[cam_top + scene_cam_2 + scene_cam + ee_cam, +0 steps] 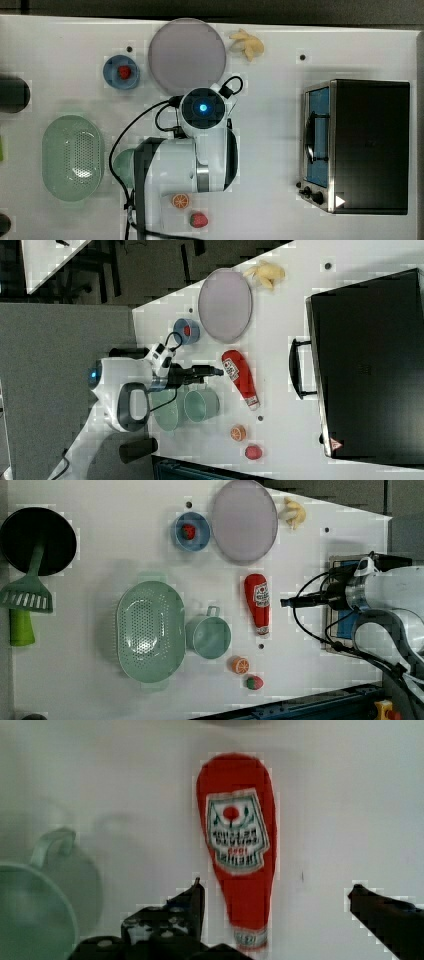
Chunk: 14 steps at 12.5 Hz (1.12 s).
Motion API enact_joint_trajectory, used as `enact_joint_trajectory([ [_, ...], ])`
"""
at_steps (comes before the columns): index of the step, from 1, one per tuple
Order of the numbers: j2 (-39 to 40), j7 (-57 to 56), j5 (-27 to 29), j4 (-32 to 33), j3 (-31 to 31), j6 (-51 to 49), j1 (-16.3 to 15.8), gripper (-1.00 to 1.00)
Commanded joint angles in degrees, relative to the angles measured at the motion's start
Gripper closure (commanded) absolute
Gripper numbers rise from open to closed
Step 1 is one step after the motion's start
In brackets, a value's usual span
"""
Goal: Pick Ketchup from the table and place it in strainer.
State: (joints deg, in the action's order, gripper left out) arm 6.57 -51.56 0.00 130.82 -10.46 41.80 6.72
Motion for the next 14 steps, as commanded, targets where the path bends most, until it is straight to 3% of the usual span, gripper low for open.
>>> enact_joint_trajectory([
  [1, 2.29, -4.88, 0.66, 0.69, -0.53, 5.56, 0.16, -1.00],
  [12, 17.49, -4.86, 0.43, 0.94, -0.17, 19.16, -0.14, -1.00],
  [13, 18.20, -4.87, 0.43, 0.93, -0.24, 19.31, -0.16, -0.93],
  [14, 18.52, -4.69, 0.43, 0.95, -0.21, 19.29, -0.18, -0.69],
])
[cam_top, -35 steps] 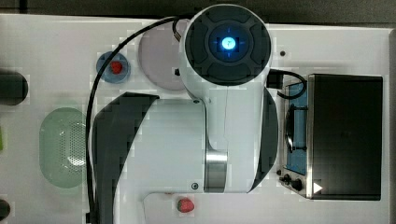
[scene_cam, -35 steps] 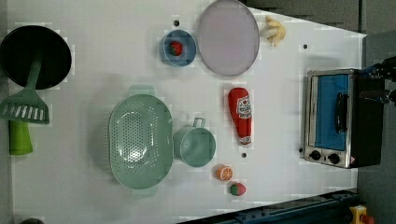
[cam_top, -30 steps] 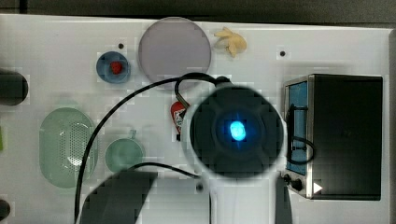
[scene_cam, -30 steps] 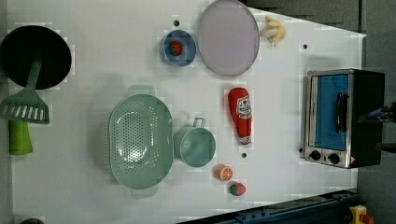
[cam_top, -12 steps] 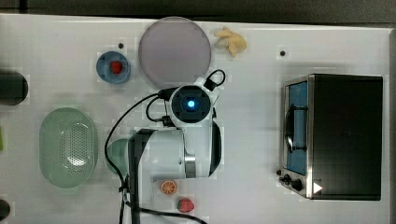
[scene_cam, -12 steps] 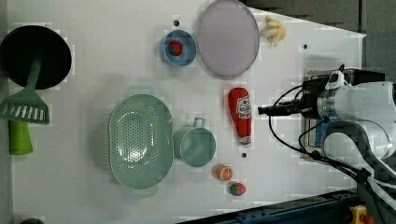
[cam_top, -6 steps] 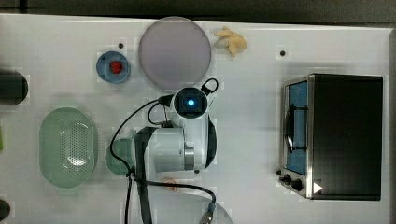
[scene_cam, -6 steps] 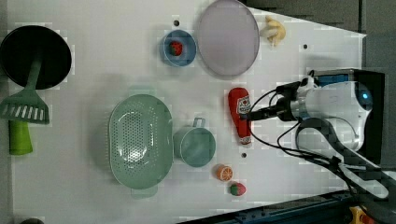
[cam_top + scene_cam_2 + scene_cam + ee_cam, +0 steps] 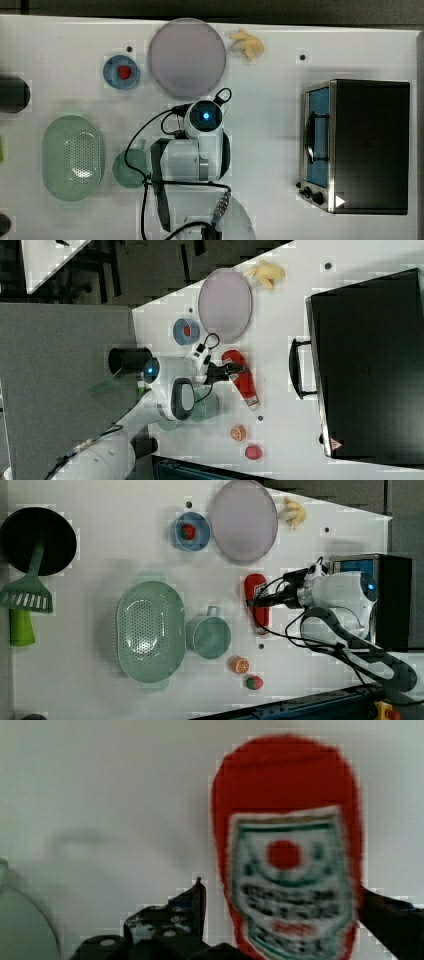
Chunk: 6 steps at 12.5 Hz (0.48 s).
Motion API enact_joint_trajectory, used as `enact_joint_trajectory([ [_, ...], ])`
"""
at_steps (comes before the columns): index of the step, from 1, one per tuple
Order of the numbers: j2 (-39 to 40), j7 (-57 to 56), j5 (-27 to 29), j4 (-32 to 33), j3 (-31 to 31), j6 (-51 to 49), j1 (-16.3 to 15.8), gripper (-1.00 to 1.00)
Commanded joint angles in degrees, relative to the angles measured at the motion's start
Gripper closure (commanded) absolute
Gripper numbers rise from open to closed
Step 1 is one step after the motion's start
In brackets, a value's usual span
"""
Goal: Pick Ketchup from the table and place it in strainer.
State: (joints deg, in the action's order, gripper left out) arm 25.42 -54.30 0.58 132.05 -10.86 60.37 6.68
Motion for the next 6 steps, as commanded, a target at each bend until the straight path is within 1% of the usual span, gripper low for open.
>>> enact_joint_trajectory([
  [1, -0.49, -1.95, -0.15, -0.42, 0.15, 0.68, -0.14, -0.43],
  [2, -1.05, -1.95, -0.15, -0.58, 0.13, 0.64, -0.14, -0.21],
  [4, -2.62, -1.77, -0.14, -0.62, 0.02, 0.57, -0.14, -0.21],
  [6, -6.37, -1.20, -0.10, -1.15, 0.11, -0.99, -0.11, -0.21],
])
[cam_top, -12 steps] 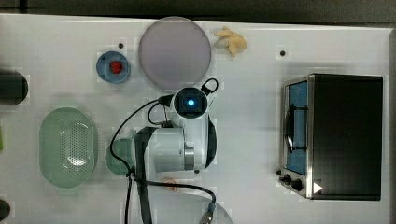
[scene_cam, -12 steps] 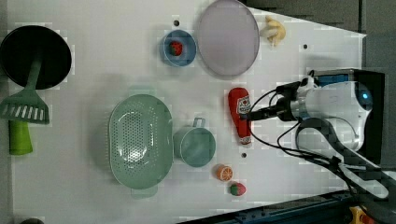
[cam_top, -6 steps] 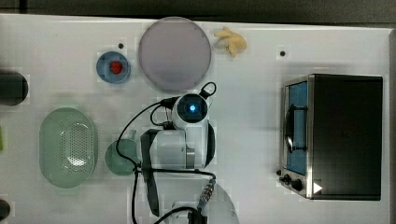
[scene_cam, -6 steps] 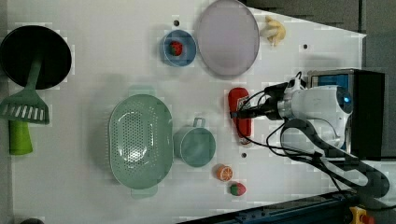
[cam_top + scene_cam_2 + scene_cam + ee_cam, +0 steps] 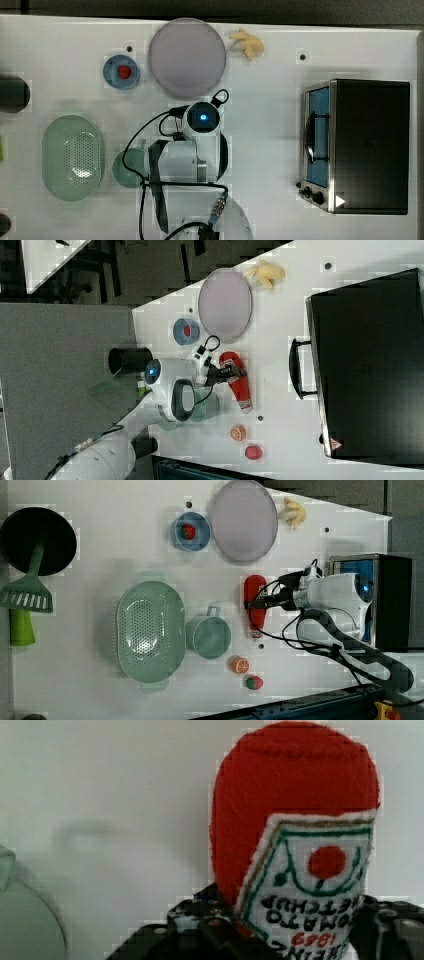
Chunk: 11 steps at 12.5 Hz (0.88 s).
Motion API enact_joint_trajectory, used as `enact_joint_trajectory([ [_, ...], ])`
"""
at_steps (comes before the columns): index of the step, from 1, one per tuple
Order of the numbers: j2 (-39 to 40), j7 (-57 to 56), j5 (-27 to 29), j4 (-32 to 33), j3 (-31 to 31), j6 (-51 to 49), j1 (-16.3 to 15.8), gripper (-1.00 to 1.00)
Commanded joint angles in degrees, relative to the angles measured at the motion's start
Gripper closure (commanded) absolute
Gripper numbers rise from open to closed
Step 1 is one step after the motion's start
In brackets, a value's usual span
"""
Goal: Pick Ketchup from the table and place it in strainer.
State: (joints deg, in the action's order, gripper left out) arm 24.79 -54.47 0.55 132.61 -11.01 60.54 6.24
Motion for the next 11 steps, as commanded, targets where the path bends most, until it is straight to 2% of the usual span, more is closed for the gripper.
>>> enact_joint_trajectory([
  [1, -8.51, -0.98, -0.08, -2.30, 0.18, -3.68, 0.32, -0.21],
  [6, -23.64, -0.62, 0.01, -8.72, -2.92, -26.62, -0.13, -0.21],
  [8, -26.29, 1.14, 0.10, -11.57, -5.59, -31.86, -0.72, -0.21],
  [11, -26.79, 14.40, 0.26, -13.26, -11.76, -33.76, -2.03, -0.21],
])
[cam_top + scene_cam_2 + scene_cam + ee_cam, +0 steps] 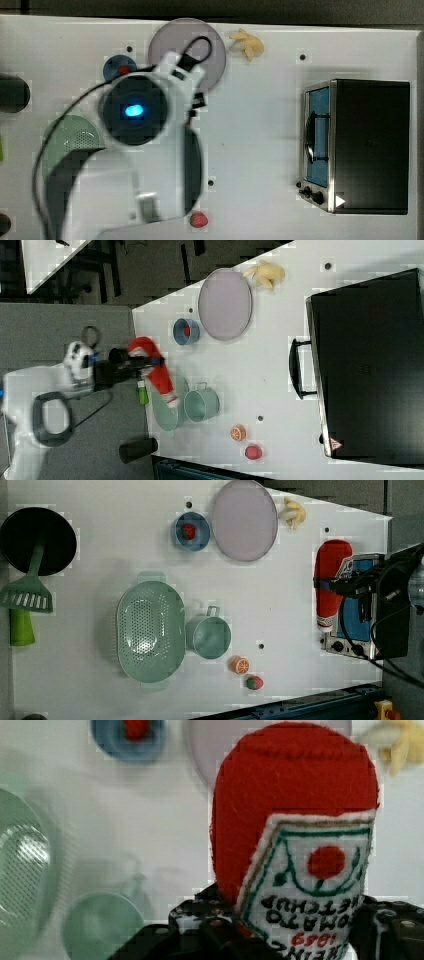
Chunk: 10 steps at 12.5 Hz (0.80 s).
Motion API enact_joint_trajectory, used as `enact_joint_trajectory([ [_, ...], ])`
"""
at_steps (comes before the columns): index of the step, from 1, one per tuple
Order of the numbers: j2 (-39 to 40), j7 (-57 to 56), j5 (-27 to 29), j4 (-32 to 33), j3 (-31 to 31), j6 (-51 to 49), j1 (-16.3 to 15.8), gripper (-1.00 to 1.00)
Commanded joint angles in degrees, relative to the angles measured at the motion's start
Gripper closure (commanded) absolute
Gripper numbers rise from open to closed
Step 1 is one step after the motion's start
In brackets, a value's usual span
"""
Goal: Pick Ketchup from the table and place it in strainer.
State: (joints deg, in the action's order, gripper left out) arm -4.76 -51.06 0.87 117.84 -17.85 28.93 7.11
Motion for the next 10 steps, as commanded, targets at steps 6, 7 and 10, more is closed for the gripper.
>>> enact_joint_trajectory([
  [6, 10.00, 41.02, 0.13, 0.95, -18.89, 4.36, -4.65, -0.21],
  [7, 12.19, 44.83, 0.10, 0.98, -20.70, 7.34, -4.91, -0.21],
  [10, 19.24, 52.06, -1.43, 0.97, -23.42, 13.13, -6.36, -0.21],
])
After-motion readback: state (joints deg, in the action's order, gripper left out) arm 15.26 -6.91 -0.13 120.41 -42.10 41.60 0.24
